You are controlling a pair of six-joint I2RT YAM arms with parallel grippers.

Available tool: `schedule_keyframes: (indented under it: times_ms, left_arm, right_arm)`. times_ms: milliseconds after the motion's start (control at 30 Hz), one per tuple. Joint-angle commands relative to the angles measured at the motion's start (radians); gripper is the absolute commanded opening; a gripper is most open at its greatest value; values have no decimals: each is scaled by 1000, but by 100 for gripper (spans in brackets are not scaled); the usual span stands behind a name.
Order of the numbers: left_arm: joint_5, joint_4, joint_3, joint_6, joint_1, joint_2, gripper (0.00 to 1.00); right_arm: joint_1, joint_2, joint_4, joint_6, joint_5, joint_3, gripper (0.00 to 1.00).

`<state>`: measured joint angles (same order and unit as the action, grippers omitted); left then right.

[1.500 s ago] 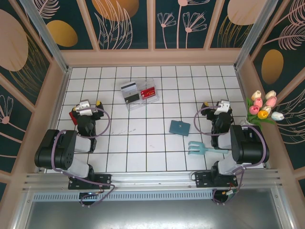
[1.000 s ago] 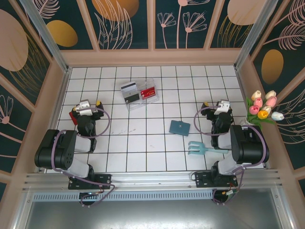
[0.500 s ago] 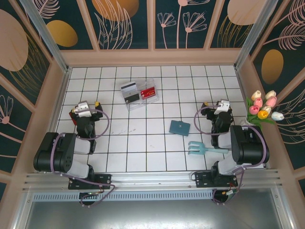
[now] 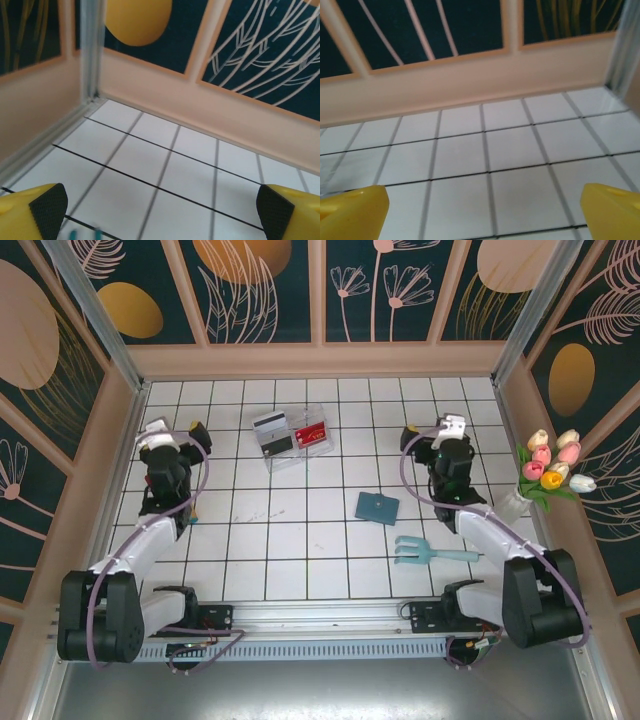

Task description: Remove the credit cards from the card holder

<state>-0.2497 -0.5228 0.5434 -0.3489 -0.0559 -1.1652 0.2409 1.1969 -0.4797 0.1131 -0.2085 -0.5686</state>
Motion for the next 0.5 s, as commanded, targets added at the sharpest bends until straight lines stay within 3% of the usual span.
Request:
schedule_keyframes:
  times_ms: [0, 67, 167, 467]
  left_arm:
    - [141, 281, 108, -160, 7, -10, 99]
    - [167, 327, 135, -261, 7, -27, 99]
    - [403, 311, 159, -275, 7, -71, 99]
    - [624, 194, 169, -516, 2, -264, 99]
  right_arm:
    - [28, -22, 286, 182, -11, -106, 99]
    - [40, -7, 381, 271, 19, -160, 99]
    - [54, 33, 476, 361, 62, -219, 99]
    - [171, 169, 481, 488, 188, -272, 99]
